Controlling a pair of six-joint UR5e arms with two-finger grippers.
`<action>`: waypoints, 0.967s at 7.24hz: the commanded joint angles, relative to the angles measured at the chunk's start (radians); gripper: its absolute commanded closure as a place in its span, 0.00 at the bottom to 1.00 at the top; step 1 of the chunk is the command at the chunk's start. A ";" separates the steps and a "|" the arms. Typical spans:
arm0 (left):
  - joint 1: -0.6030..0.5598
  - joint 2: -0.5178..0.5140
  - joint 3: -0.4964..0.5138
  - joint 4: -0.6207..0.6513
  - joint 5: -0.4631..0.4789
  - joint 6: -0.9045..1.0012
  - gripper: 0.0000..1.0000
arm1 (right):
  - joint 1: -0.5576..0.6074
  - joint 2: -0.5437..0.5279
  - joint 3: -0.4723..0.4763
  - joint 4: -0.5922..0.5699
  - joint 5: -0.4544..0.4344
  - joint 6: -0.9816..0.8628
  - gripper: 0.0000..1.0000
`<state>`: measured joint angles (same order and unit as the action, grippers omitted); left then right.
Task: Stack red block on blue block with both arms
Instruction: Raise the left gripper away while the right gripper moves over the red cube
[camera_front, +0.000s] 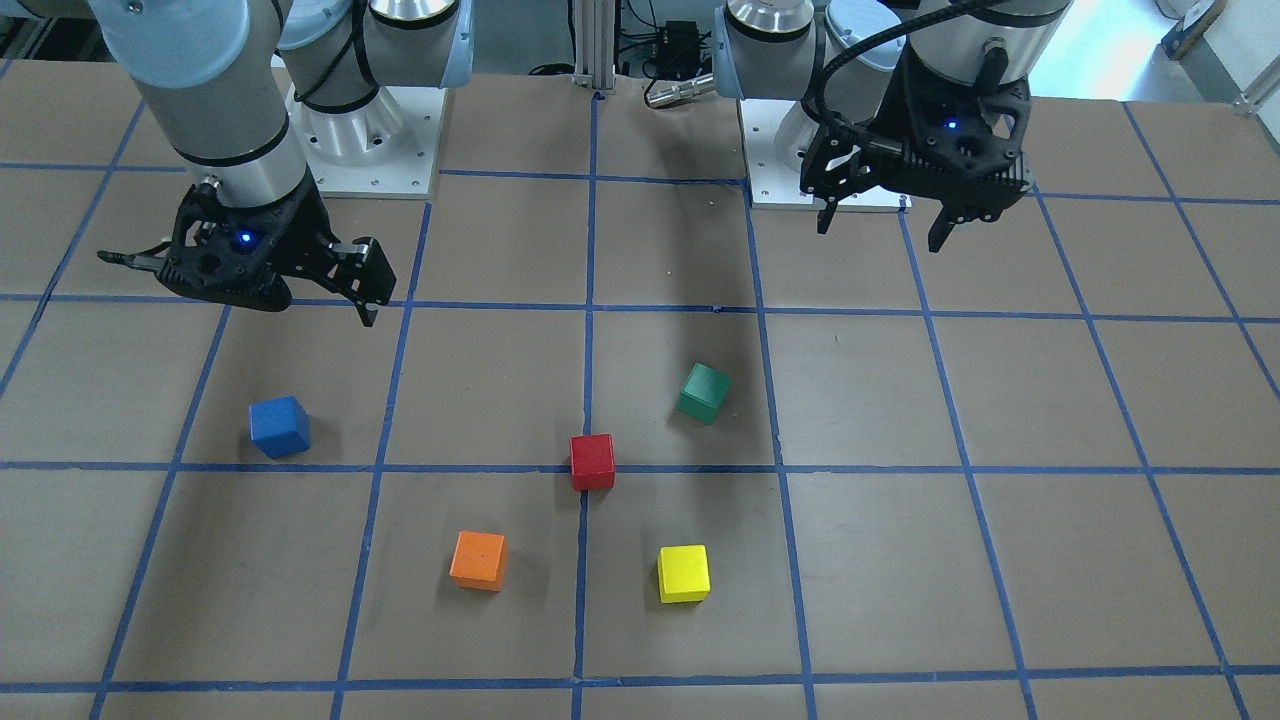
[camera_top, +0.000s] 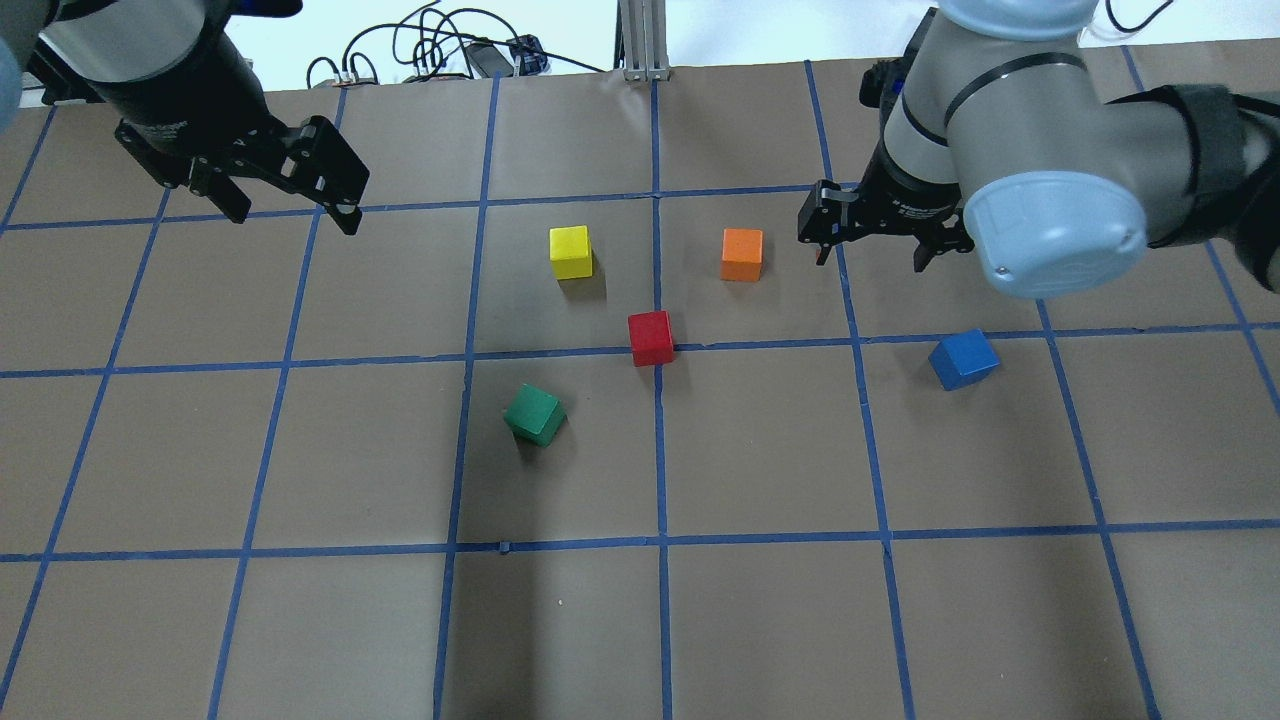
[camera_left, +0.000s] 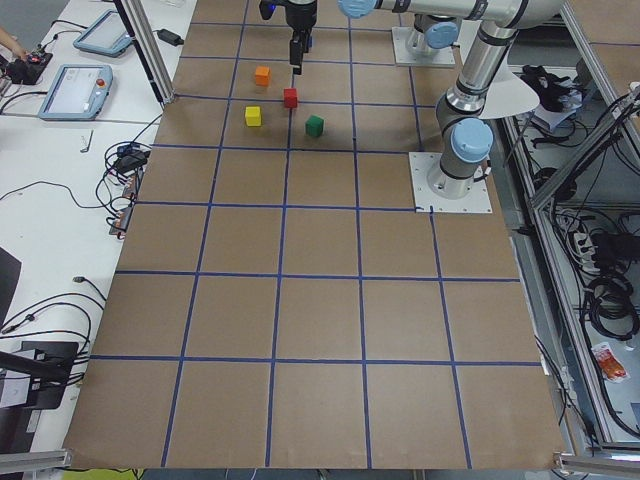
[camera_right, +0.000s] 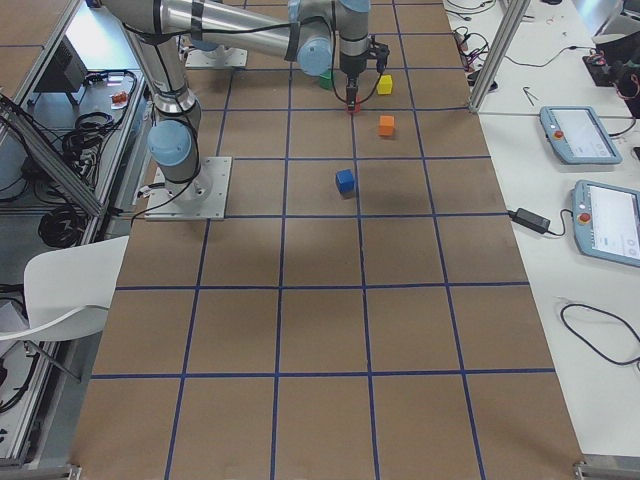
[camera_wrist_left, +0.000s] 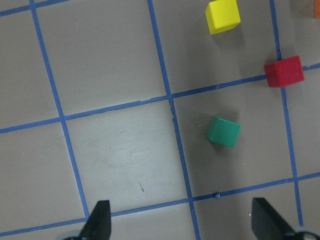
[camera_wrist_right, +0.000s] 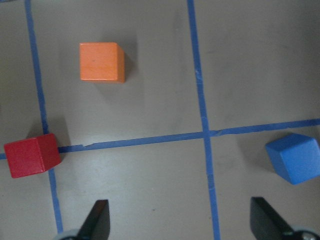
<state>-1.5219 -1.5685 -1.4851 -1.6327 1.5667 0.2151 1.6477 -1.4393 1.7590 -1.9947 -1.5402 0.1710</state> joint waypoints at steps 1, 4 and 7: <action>0.000 -0.007 0.005 0.004 -0.008 -0.017 0.00 | 0.136 0.127 -0.004 -0.166 0.008 0.002 0.00; -0.061 -0.022 0.011 0.011 0.003 -0.114 0.00 | 0.211 0.230 -0.018 -0.292 0.002 0.034 0.00; -0.057 -0.025 0.043 -0.009 0.012 -0.115 0.00 | 0.257 0.301 -0.015 -0.342 0.003 0.096 0.00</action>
<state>-1.5812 -1.5946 -1.4526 -1.6321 1.5762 0.1012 1.8965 -1.1580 1.7438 -2.3275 -1.5419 0.2466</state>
